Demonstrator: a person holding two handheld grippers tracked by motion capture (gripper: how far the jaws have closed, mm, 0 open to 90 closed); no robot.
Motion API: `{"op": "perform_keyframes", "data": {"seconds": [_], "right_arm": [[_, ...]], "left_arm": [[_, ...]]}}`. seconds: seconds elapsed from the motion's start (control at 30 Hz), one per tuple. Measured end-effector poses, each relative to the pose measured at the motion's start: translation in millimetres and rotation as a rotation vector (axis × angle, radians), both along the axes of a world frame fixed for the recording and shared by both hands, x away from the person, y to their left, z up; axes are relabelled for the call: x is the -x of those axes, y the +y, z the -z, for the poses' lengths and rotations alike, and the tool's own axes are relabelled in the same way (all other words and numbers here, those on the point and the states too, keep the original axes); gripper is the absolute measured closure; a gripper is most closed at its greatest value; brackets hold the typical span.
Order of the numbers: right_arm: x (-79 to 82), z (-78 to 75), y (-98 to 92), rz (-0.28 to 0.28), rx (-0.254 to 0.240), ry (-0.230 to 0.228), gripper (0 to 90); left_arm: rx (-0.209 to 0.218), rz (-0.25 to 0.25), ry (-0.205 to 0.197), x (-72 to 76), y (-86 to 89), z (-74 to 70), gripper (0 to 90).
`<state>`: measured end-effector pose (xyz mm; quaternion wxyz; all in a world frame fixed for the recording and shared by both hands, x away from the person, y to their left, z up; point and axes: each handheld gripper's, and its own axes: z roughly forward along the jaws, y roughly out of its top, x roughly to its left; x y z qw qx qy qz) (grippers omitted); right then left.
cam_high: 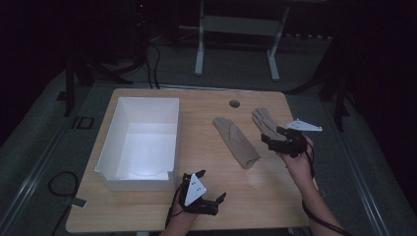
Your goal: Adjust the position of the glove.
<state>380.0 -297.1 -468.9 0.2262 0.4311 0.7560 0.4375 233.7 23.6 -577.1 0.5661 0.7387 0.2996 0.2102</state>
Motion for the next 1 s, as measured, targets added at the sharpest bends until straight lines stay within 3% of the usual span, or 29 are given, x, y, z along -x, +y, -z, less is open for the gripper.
{"op": "perform_keyframes", "data": {"seconds": [0.27, 0.4, 0.63, 0.77, 0.9, 1.0], "right_arm": [[-15.6, 3.8, 25.7, -0.060, -0.014, 0.020, 23.1], [-21.5, 8.1, 37.9, -0.075, 0.009, 0.013, 28.1], [-31.2, 21.7, 61.0, -0.111, 0.045, 0.042, 28.2], [-37.6, 30.8, 70.9, -0.108, 0.060, 0.057, 32.7], [-41.9, 38.2, 76.2, -0.097, 0.075, 0.027, 41.3], [-47.9, 46.0, 79.4, -0.096, 0.102, 0.042, 41.7]], "left_arm": [[0.002, 0.000, 0.003, -0.3, 0.5, 0.0, 1.6], [0.003, 0.000, 0.002, -0.2, 0.3, 0.1, 1.6], [0.003, 0.000, 0.002, -0.2, 0.4, 0.1, 1.6], [0.005, -0.002, -0.002, 0.3, 0.4, 0.1, 1.6], [0.003, 0.001, -0.004, 0.4, 0.7, 0.1, 1.6], [0.003, 0.002, -0.005, 0.6, 0.5, 0.1, 1.6]]}}
